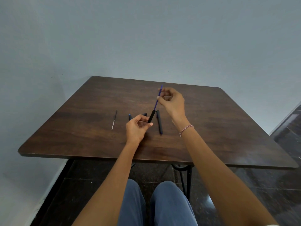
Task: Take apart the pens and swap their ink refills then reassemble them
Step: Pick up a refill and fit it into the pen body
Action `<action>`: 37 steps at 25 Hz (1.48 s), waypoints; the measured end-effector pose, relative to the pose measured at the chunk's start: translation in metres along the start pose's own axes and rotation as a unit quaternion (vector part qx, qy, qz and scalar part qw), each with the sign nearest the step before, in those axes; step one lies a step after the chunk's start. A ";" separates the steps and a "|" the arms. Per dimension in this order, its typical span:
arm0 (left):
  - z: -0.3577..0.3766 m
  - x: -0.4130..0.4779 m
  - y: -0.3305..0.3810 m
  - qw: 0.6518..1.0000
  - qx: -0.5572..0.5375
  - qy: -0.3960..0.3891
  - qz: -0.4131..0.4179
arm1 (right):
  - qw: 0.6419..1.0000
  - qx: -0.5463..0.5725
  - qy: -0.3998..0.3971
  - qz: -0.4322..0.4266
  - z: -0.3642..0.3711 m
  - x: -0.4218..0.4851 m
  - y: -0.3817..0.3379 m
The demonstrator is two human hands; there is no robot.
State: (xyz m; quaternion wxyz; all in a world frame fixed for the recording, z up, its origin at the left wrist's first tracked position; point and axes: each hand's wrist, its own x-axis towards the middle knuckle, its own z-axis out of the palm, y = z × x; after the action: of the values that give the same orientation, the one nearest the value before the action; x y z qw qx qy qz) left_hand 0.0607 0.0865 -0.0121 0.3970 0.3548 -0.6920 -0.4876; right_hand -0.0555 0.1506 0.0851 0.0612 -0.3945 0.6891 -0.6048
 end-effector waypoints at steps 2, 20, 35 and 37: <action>0.000 0.000 0.000 1.000 -0.003 0.009 -0.001 | 0.998 -0.046 -0.034 -0.015 0.003 -0.005 0.005; -0.032 -0.004 -0.003 0.982 -0.007 0.187 0.016 | 0.947 -0.281 -0.156 -0.016 0.058 0.028 0.025; -0.032 0.001 -0.010 0.982 -0.011 0.189 0.010 | 0.891 -0.384 -0.237 -0.039 0.123 0.013 0.047; -0.031 0.002 -0.011 0.982 -0.008 0.191 0.012 | 0.896 -0.376 -0.236 -0.036 0.124 0.013 0.050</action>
State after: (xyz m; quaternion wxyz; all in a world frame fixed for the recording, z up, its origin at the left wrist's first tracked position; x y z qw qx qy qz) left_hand 0.0887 0.0695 -0.0155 0.5301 0.4300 -0.6039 -0.4117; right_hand -0.0183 0.0425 0.0138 0.0472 -0.5437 0.8157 -0.1920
